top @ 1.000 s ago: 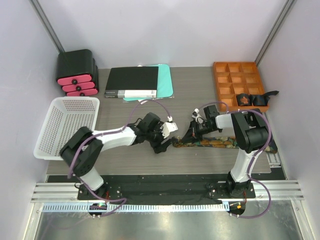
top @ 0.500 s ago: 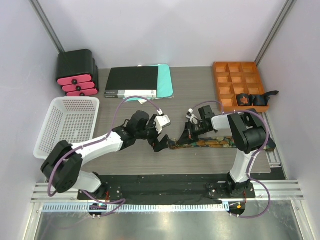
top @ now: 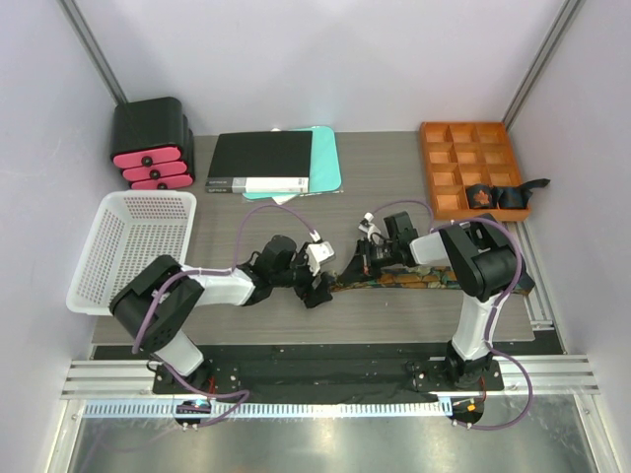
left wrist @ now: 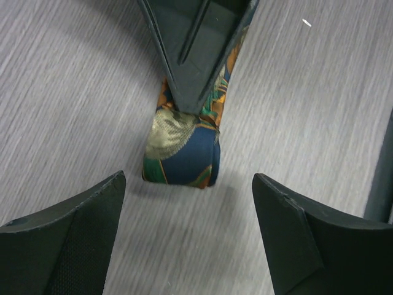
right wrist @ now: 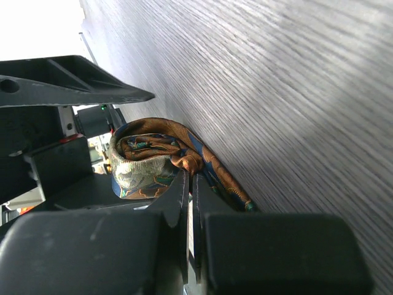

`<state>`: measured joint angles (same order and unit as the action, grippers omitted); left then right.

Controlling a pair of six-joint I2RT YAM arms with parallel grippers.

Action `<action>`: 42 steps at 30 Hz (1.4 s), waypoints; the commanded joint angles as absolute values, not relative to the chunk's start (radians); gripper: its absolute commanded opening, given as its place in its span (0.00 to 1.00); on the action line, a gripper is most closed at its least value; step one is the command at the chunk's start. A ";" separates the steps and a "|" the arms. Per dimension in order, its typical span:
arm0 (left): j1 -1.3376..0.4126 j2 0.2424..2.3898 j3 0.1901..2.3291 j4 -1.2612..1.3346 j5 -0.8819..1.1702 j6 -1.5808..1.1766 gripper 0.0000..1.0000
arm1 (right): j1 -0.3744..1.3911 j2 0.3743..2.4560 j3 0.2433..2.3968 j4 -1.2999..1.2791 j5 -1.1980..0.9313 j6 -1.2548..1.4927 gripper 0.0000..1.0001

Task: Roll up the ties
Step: Roll the tie at the center of the board.

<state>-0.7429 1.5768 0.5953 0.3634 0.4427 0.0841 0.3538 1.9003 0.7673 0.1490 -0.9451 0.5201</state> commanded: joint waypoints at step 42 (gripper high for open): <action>-0.867 1.805 0.928 -0.144 0.282 0.468 0.22 | 0.313 1.689 0.795 -0.230 -0.781 0.354 0.41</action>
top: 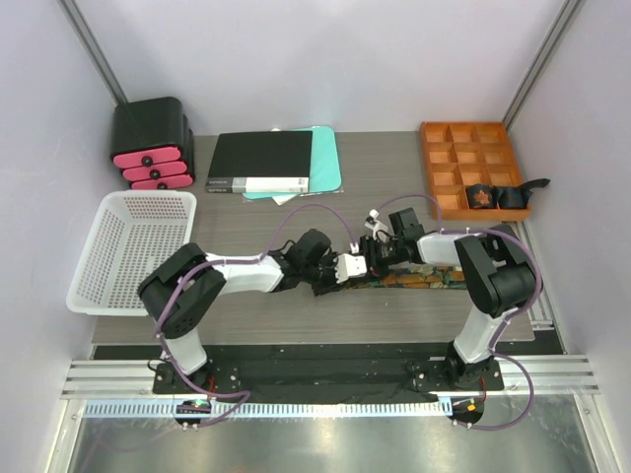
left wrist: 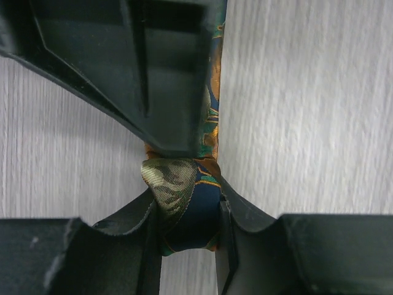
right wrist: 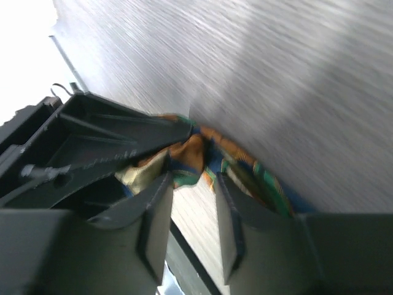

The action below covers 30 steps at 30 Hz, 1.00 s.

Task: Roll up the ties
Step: Roll the tie at the center of the board.

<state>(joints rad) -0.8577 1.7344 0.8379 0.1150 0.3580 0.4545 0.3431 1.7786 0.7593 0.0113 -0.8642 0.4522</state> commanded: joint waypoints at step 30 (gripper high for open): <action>-0.870 1.895 1.086 -0.318 0.256 0.451 0.31 | 0.275 1.732 0.735 -0.042 -0.819 0.526 0.01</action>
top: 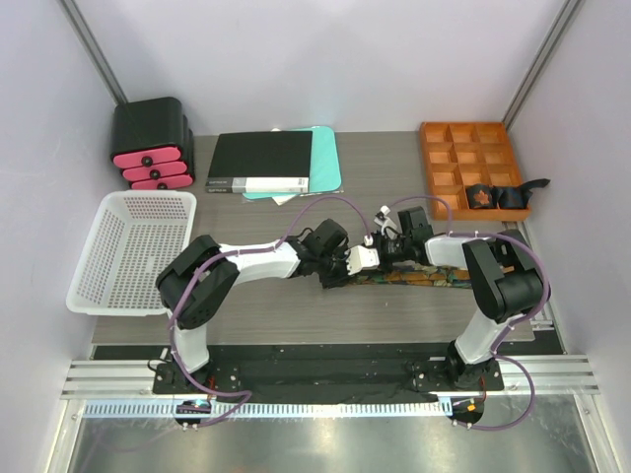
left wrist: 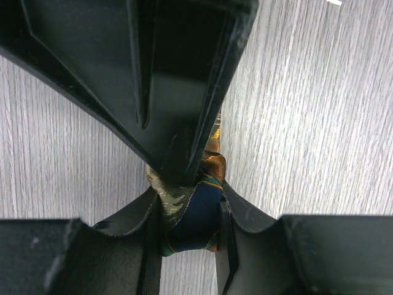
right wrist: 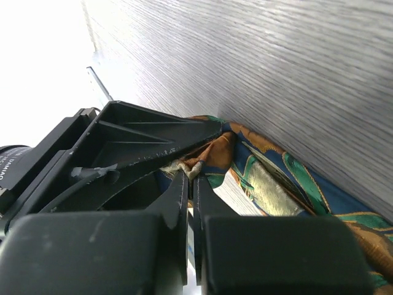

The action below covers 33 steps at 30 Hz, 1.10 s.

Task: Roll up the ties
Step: Roll the tie at the center of the board.

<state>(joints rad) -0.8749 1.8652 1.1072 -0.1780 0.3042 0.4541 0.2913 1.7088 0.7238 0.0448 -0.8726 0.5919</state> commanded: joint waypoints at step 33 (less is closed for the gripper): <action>-0.726 1.793 0.816 0.377 0.617 0.345 0.77 | 0.322 1.990 0.804 -0.011 -0.741 0.454 0.01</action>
<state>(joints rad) -0.7116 1.7481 0.8013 0.2333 0.5983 0.3614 0.3023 1.9167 0.8436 -0.0284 -0.9310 0.4957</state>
